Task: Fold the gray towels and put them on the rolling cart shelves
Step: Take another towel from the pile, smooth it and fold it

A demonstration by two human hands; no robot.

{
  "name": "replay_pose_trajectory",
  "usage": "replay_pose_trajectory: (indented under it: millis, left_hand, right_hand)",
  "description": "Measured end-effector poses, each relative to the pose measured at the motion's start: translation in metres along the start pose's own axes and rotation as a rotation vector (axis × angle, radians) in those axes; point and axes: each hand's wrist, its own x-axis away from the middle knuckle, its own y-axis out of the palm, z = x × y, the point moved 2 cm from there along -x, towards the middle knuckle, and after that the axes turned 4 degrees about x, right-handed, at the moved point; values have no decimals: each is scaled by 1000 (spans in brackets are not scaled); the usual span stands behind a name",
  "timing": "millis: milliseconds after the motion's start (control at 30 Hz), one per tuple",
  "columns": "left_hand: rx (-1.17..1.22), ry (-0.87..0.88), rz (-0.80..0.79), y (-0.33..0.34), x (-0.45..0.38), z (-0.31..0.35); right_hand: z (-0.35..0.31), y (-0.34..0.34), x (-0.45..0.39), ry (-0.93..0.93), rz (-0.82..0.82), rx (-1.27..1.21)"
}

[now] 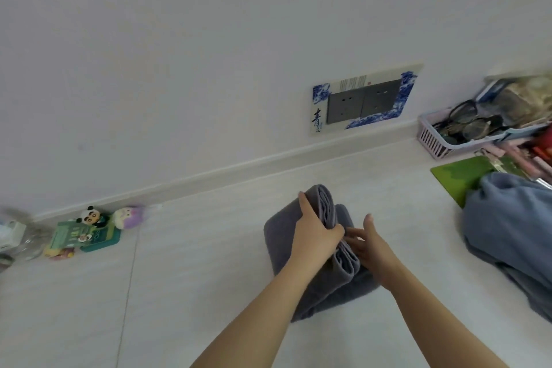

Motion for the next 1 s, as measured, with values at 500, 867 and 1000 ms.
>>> replay_pose_trajectory:
  millis: [500, 867, 1000]
  left_hand:
    - [-678, 428, 377, 16, -18, -76]
    - [-928, 379, 230, 33, -38, -115]
    - [-520, 246, 330, 25, -24, -113]
  right_hand:
    - [13, -15, -20, -278, 149, 759]
    - [28, -7, -39, -252, 305, 999]
    - [24, -14, -42, -176, 310, 881]
